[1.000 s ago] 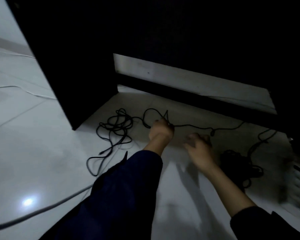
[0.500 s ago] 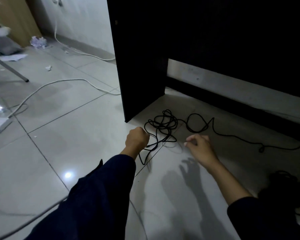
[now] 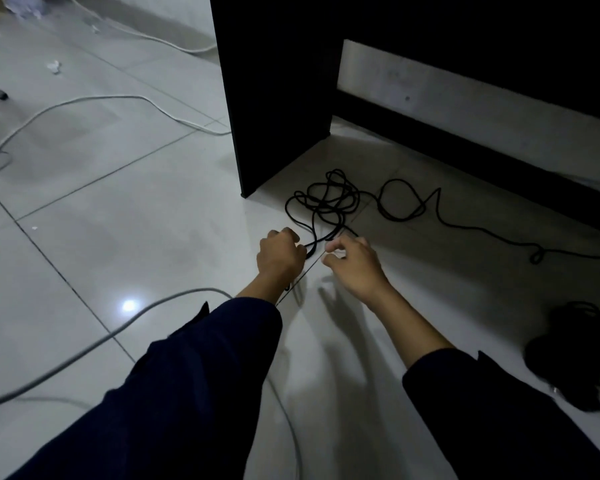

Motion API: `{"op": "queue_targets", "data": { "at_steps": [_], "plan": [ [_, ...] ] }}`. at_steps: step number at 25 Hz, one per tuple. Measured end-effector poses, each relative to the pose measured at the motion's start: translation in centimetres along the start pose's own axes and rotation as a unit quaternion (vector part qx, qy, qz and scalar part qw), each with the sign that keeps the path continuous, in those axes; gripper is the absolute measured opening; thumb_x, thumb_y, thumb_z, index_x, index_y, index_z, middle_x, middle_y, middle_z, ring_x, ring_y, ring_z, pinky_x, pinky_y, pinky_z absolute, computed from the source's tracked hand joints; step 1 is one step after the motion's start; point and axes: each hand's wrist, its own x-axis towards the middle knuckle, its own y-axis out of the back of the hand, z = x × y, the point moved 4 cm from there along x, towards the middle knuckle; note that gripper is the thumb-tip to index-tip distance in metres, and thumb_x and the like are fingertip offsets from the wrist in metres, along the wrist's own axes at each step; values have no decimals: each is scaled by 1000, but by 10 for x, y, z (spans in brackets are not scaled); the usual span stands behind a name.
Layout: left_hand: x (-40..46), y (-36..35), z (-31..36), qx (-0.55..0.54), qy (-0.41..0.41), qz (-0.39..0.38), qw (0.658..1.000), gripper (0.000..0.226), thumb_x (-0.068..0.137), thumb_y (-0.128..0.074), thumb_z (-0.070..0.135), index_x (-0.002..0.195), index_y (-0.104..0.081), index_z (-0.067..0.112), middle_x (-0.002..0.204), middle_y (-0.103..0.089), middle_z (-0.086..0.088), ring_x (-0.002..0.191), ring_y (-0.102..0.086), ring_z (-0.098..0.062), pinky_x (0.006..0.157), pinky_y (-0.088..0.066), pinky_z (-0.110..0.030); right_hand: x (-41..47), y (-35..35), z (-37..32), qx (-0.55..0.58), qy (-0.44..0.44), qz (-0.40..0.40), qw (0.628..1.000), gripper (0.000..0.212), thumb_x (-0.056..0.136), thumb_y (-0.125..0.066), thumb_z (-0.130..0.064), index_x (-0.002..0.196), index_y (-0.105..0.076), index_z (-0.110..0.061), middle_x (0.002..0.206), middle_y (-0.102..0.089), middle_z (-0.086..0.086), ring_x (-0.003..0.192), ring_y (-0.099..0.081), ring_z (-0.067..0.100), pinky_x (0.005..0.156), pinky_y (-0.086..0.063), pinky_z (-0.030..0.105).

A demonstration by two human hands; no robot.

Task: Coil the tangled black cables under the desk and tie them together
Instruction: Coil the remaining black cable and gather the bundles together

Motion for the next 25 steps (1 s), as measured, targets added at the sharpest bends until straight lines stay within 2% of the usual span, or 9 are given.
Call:
{"op": "queue_targets", "data": {
  "at_steps": [1, 3, 8, 10, 12, 15, 19, 21, 25],
  "plan": [
    [3, -5, -4, 7, 0, 2, 1000, 30, 93, -54, 23, 120, -59, 11, 126, -54, -13, 114, -51, -32, 91, -46, -37, 2, -4, 2, 3, -4, -2, 1000, 15, 92, -58, -23, 106, -61, -18, 126, -43, -1, 101, -51, 14, 74, -39, 19],
    [11, -15, -9, 21, -5, 3, 1000, 33, 93, -53, 21, 124, -57, 12, 130, -51, -14, 117, -50, -32, 95, -44, -39, 8, -11, 12, 2, -8, 4, 1000, 13, 91, -58, -22, 103, -62, -19, 129, -45, -1, 107, -51, 13, 79, -38, 19],
    [37, -38, -9, 123, -7, -23, 992, 34, 94, -48, 13, 128, -51, 11, 128, -50, -15, 115, -52, -33, 90, -41, -38, 24, -28, 41, -12, -48, 8, 999, 10, 91, -58, -21, 101, -60, -22, 127, -46, 2, 106, -56, 18, 90, -46, 27],
    [48, -48, -8, 172, 7, -67, 983, 39, 94, -51, 17, 132, -44, 10, 132, -45, -15, 119, -49, -32, 91, -42, -38, 28, -35, 50, -10, -55, 14, 998, 8, 92, -58, -21, 99, -60, -23, 123, -47, 1, 100, -56, 15, 81, -49, 23],
    [61, -58, -4, 228, 10, -100, 969, 43, 95, -52, 24, 134, -41, 11, 134, -46, -14, 122, -47, -30, 93, -42, -37, 33, -42, 58, -21, -58, 15, 998, 8, 93, -58, -21, 100, -61, -23, 118, -47, -1, 94, -55, 12, 71, -41, 16],
    [77, -72, 4, 285, -13, -133, 949, 40, 95, -49, 23, 134, -43, 12, 133, -51, -12, 122, -49, -29, 94, -41, -35, 42, -46, 69, -29, -68, 19, 997, 12, 94, -57, -20, 104, -62, -18, 116, -48, -1, 97, -56, 14, 79, -40, 20],
    [89, -89, 22, 256, -62, -243, 933, 44, 91, -57, 27, 130, -48, 8, 133, -53, -14, 122, -51, -30, 96, -44, -37, 54, -39, 78, -30, -74, 37, 996, 15, 95, -54, -16, 108, -62, -15, 115, -46, -2, 94, -50, 10, 77, -38, 17],
    [92, -95, 38, 235, -96, -266, 930, 46, 90, -61, 33, 126, -53, 5, 130, -55, -15, 118, -54, -30, 92, -46, -35, 61, -28, 82, -29, -76, 61, 995, 16, 95, -52, -14, 109, -60, -15, 114, -45, -3, 91, -47, 8, 73, -36, 14],
    [88, -96, 76, 259, -164, -271, 913, 38, 99, -49, 19, 130, -49, -2, 136, -50, -18, 122, -52, -29, 93, -43, -30, 72, -2, 85, 1, -62, 119, 991, 20, 94, -52, -8, 112, -58, -17, 118, -49, 0, 103, -53, 12, 88, -46, 28]
  ]
}}
